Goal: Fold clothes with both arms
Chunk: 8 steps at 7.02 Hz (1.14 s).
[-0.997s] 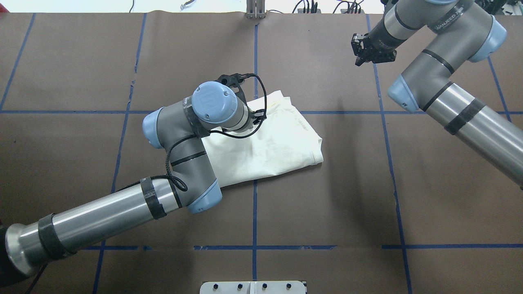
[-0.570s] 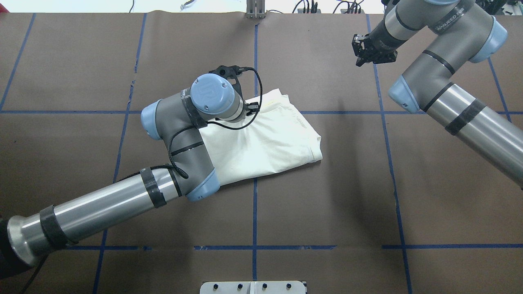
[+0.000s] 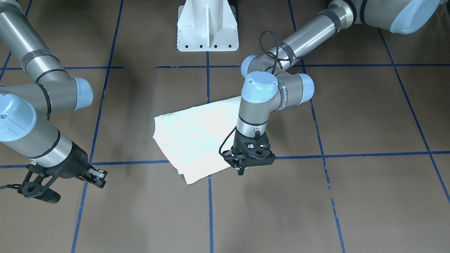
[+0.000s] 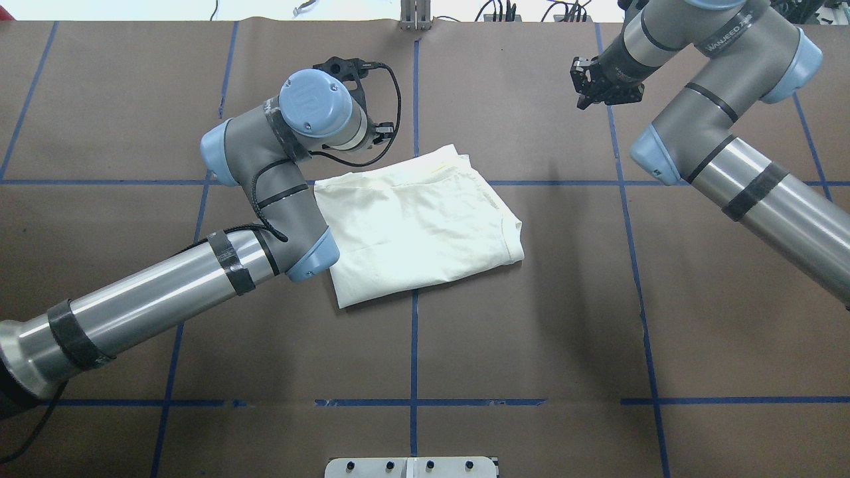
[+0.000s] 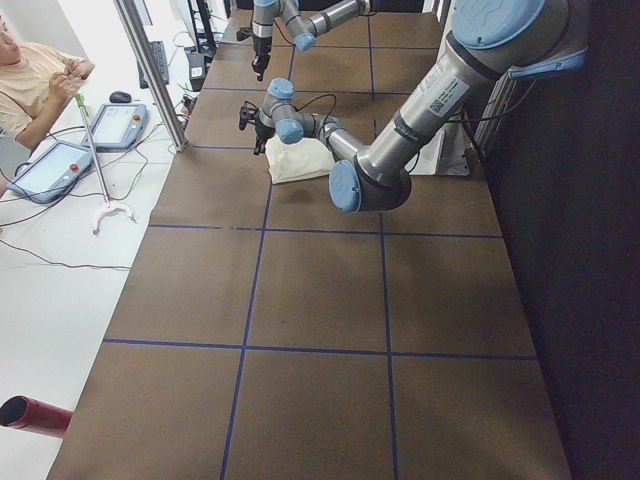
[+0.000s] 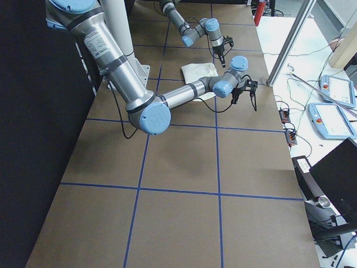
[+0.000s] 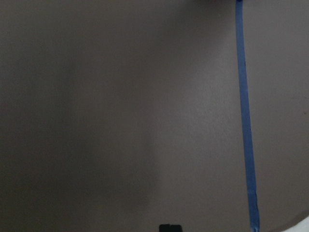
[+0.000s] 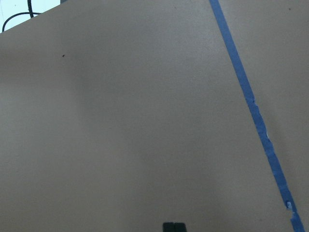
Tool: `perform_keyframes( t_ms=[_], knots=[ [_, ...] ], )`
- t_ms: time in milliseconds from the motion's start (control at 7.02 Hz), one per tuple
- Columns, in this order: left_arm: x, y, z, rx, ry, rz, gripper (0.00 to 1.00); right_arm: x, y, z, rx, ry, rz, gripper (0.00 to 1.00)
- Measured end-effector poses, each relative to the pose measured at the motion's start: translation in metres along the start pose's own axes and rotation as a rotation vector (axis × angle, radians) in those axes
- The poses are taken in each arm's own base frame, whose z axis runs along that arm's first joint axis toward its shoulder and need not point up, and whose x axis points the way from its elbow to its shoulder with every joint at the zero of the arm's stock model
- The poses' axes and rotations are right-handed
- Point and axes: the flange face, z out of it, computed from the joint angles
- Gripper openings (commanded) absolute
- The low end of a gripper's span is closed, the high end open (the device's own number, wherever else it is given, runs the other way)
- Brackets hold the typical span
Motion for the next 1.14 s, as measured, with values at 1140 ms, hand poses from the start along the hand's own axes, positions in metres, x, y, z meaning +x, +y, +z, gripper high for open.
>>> perform_keyframes(
  t_ms=[1140],
  knots=[
    [-0.469, -0.11, -0.208, -0.102, 0.003, 0.366, 0.14, 0.328, -0.081, -0.137, -0.012, 0.175, -0.28, 0.0]
  ],
)
